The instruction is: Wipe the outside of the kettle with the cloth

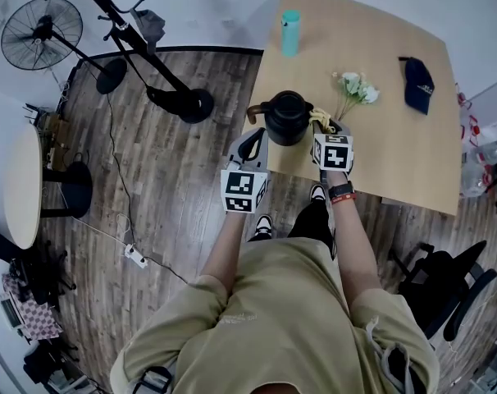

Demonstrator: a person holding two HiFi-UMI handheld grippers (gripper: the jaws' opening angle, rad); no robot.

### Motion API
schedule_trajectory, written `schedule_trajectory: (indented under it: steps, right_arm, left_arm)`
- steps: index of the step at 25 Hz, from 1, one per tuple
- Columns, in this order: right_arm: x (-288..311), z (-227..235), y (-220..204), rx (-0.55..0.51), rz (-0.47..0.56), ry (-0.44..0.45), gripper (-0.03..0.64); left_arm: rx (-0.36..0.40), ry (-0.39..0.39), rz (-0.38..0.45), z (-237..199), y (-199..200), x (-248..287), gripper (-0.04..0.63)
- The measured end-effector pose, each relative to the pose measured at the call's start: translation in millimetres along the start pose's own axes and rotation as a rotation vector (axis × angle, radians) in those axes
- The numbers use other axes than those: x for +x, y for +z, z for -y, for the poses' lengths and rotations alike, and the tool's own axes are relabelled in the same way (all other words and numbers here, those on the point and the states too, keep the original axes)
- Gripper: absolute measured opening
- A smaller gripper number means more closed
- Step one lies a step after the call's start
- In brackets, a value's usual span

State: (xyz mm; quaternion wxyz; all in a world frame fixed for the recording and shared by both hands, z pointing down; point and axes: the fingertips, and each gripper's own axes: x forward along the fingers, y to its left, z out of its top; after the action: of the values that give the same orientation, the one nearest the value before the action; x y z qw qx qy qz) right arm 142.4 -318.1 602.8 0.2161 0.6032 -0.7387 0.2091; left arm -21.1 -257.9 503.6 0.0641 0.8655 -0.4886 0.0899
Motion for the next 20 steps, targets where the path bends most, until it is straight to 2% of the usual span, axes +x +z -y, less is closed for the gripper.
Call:
schedule_trajectory:
  steps: [8, 14, 20]
  right_arm:
    - [-36, -18, -22, 0.124, -0.007, -0.001, 0.14]
    - [-57, -57, -35, 0.208, -0.005, 0.032, 0.143]
    - [-54, -106, -47, 0.233, -0.014, 0.08, 0.144]
  left_arm:
    - [0.005, -0.005, -0.003, -7, -4, -11, 0.021]
    - [0.001, -0.021, 0.002, -16, -5, -22, 0.021]
    - [0.001, -0.021, 0.011, -27, -6, -35, 0.021]
